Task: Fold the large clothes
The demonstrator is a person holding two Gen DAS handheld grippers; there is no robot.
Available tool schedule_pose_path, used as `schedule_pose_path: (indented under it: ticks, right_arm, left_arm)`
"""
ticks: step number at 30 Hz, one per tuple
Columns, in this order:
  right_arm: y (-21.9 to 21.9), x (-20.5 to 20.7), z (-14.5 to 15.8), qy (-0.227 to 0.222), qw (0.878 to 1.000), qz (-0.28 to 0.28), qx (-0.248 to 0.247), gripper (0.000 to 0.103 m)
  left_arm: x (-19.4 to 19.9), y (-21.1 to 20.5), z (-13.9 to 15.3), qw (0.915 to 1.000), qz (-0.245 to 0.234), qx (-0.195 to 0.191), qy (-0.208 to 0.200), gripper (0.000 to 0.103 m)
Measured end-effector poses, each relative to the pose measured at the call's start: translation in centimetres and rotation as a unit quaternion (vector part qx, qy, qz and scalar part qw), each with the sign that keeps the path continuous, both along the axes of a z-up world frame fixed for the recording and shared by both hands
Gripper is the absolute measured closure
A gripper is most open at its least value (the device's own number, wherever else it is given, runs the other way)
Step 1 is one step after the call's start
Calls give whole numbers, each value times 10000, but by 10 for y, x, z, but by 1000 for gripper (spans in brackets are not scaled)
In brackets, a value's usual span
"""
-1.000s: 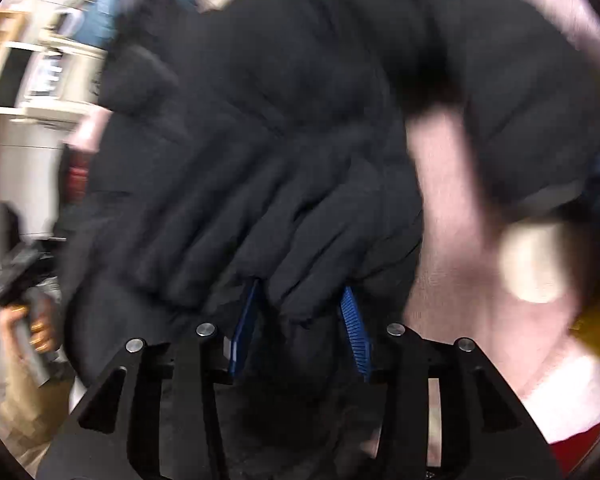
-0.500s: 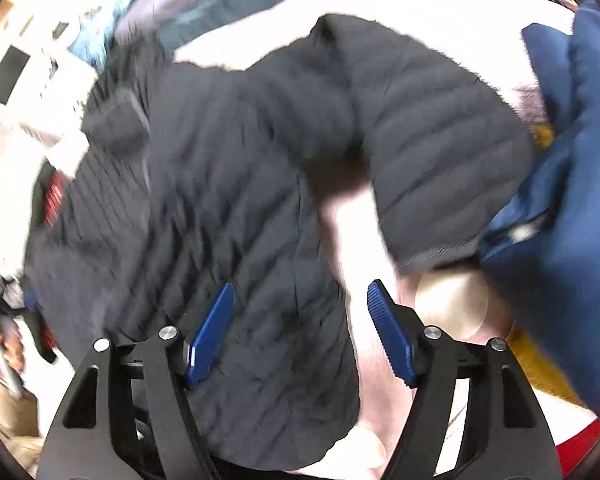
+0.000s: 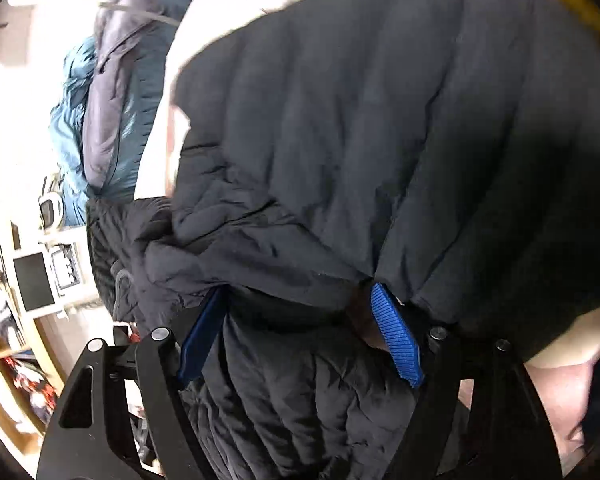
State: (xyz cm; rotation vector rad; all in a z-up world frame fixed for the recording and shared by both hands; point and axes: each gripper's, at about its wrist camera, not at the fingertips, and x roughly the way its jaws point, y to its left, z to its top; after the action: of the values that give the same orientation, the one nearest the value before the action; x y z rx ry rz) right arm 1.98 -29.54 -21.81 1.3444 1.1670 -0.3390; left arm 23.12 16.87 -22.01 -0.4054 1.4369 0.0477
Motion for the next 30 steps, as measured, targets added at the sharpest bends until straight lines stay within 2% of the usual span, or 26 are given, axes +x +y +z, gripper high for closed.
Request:
schedule_pose_path:
  ticks: [2, 3, 4, 5, 7, 8, 9, 11, 13, 15, 16, 18, 19, 20, 21, 22, 23, 24, 26, 29, 30]
  right_arm:
    - [-1, -1, 1, -150, 9998, -86, -26, 58]
    - [-1, -3, 6, -227, 9996, -114, -86, 66]
    - [-1, -1, 17, -287, 9992, -85, -271, 79]
    - [-2, 1, 29, -307, 9985, 6, -457, 87]
    - [2, 17, 59, -404, 9925, 439, -1062, 92]
    - [6, 28, 86, -617, 9833, 755, -1536, 95]
    - [9, 34, 105, -783, 9745, 919, -1891, 95]
    - [12, 49, 140, -1093, 9552, 1167, -2490, 97]
    - [10, 57, 157, -1307, 9420, 1205, -2848, 97]
    - [7, 69, 155, -1221, 9354, 1193, -3098, 97]
    - [5, 75, 149, -1105, 9334, 1207, -3195, 96]
    - [-1, 88, 119, -519, 9373, 1357, -3167, 91]
    - [-3, 88, 111, -305, 9428, 1335, -3040, 88]
    - [-5, 83, 103, -190, 9551, 1210, -2697, 80]
    - [-6, 74, 102, -232, 9646, 1065, -2400, 72]
    - [-6, 63, 104, -299, 9680, 1001, -2283, 39]
    - [-1, 50, 108, -338, 9671, 998, -2317, 14]
    - [4, 37, 115, -347, 9615, 1024, -2526, 13]
    - [20, 17, 124, -341, 9466, 1331, -2917, 13]
    - [57, -5, 123, -296, 9244, 2221, -3088, 13]
    - [78, -13, 123, -331, 9115, 2613, -3159, 13]
  left_arm:
    - [8, -1, 7, 9999, -102, 51, -52, 76]
    - [10, 1, 19, 9996, -72, 151, -213, 83]
    - [12, 5, 32, 9991, -64, 203, -380, 88]
    - [15, 10, 47, 9979, -24, 215, -611, 91]
    - [19, 23, 89, 9918, 91, 137, -1271, 93]
    - [22, 29, 109, 9872, 110, 266, -1569, 96]
    - [28, 33, 132, 9803, 90, 550, -1894, 96]
    - [41, 36, 151, 9745, -21, 733, -2123, 97]
    - [55, 36, 155, 9695, -89, 945, -2259, 97]
    - [67, 31, 147, 9663, -179, 1171, -2284, 97]
    - [76, 27, 134, 9680, -244, 1273, -2149, 94]
    - [86, 27, 109, 9783, -306, 1248, -1625, 88]
    - [86, 23, 98, 9853, -282, 1085, -1289, 72]
    - [80, 22, 96, 9887, -282, 827, -1215, 44]
    - [67, 21, 99, 9887, -292, 327, -1433, 32]
    - [52, 24, 105, 9858, -293, 98, -1649, 15]
    - [38, 24, 109, 9821, -281, -7, -1861, 8]
    - [19, 24, 114, 9794, -280, -12, -2000, 7]
    - [-6, 27, 115, 9804, -352, -57, -1939, 7]
    - [-51, 36, 105, 9841, -529, -195, -1682, 7]
    - [-68, 38, 97, 9864, -568, -194, -1533, 7]
